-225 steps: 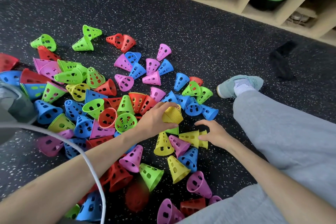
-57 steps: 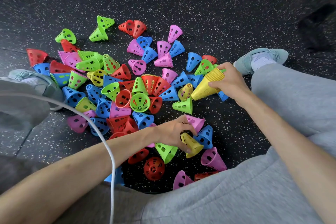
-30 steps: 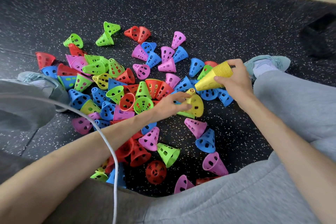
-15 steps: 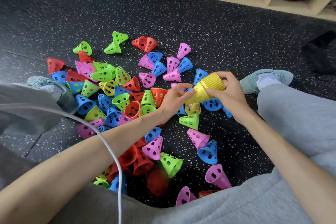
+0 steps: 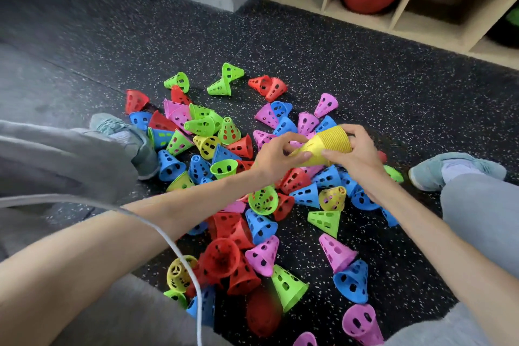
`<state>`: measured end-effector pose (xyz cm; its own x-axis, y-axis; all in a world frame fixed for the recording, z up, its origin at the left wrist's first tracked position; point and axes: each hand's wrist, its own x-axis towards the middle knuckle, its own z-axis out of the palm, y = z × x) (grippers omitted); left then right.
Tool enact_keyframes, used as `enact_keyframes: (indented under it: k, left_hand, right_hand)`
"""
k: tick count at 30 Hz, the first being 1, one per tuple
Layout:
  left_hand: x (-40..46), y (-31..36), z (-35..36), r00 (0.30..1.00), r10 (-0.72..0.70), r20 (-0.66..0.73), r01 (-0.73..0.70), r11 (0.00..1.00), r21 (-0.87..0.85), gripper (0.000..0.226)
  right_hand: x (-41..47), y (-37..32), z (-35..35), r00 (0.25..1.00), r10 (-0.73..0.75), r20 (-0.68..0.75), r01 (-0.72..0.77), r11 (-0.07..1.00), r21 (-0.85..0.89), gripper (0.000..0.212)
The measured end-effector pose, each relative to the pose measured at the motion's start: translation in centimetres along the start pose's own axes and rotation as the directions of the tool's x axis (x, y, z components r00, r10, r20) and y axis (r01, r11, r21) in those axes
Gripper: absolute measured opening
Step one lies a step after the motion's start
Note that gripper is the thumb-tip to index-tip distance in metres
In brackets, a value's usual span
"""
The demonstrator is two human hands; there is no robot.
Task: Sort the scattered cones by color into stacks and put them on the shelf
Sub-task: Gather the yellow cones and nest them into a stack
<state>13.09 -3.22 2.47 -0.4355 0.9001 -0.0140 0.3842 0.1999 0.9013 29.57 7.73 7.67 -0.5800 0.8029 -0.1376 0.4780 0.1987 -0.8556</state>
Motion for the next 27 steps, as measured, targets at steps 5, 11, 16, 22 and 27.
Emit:
enact_keyframes:
  k: [5,11,16,22,27]
  left_hand:
    - [1.0,-2.9,-4.0,0.999,-0.033,-0.031,0.034,0.999,0.04,0.038]
    - [1.8,-7.2,-10.7,0.993,-0.015,-0.115,0.046,0.959,0.279,0.027]
    - [1.7,-12.3,-15.5,0.977,-0.06,-0.205,0.152,0.871,0.466,0.033]
    - [1.8,-15.7,-17.5,0.973,-0.147,-0.18,0.221,0.819,0.529,0.036]
    - [1.7,-16.8,-16.5,0.957,-0.188,-0.222,0.284,0.772,0.568,0.017]
  right_hand:
    - [3.0,-2.3,3.5,0.999,-0.028,0.031,0.03,0.997,-0.067,0.057]
    - [6.0,-3.9,8.3,0.999,-0.043,0.025,0.044,0.998,-0.037,0.067]
    - [6.6,-3.0,11.1,0.997,-0.006,0.076,0.009,0.999,-0.037,0.063]
    - [6.6,-0.9,11.8,0.995,0.047,0.087,-0.045,0.999,-0.027,0.058]
    - [7.0,-0.1,11.7,0.995,0.071,0.076,-0.069,0.997,-0.027,0.06]
